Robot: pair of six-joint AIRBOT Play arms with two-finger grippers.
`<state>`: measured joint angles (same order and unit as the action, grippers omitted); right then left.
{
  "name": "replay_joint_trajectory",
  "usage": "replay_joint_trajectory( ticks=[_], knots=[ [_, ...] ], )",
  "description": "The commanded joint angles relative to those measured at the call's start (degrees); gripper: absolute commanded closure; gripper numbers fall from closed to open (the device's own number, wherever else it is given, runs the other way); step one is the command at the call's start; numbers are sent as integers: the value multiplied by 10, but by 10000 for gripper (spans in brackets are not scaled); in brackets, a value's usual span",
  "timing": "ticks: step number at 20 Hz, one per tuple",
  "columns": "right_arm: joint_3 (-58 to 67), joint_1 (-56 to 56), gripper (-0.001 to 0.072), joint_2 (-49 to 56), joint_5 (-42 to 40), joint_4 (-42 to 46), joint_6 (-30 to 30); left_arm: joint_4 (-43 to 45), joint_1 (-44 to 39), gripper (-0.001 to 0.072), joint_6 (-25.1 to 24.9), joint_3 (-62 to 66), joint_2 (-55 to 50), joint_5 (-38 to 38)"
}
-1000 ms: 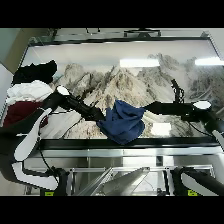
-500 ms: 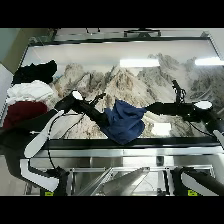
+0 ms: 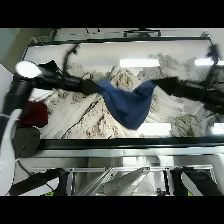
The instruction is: Fold the shirts.
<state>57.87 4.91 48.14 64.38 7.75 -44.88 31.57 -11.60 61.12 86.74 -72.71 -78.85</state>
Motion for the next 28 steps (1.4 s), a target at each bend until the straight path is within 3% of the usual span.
replay_joint_trajectory(
  ticks=[1,4,8,12,16,18,19,21,23,25,28],
  knots=[
    [118,-1,691,-95,-60,-33,29,-26,10,682,24,173,79,31],
    [185,-1,691,-133,-132,50,27,34,10,682,50,268,116,56],
    [195,-1,691,-102,-155,77,26,145,10,679,75,275,112,56],
    [178,-37,691,49,-152,97,18,192,10,677,65,205,12,79],
    [164,-85,661,263,-225,99,20,200,10,659,2,142,-144,212],
    [165,-81,185,358,-227,53,20,199,24,177,3,139,-214,250],
    [165,-71,90,386,-206,32,20,200,39,-3,6,144,-238,242],
    [165,-27,105,400,-126,39,19,199,81,-2,11,163,-268,169],
    [165,37,363,383,-23,68,1,200,136,-1,40,168,-273,73],
    [164,96,323,364,64,122,-45,199,181,0,65,148,-272,-9],
    [153,169,323,335,130,303,-136,199,217,0,75,48,-272,-111]
  ],
)
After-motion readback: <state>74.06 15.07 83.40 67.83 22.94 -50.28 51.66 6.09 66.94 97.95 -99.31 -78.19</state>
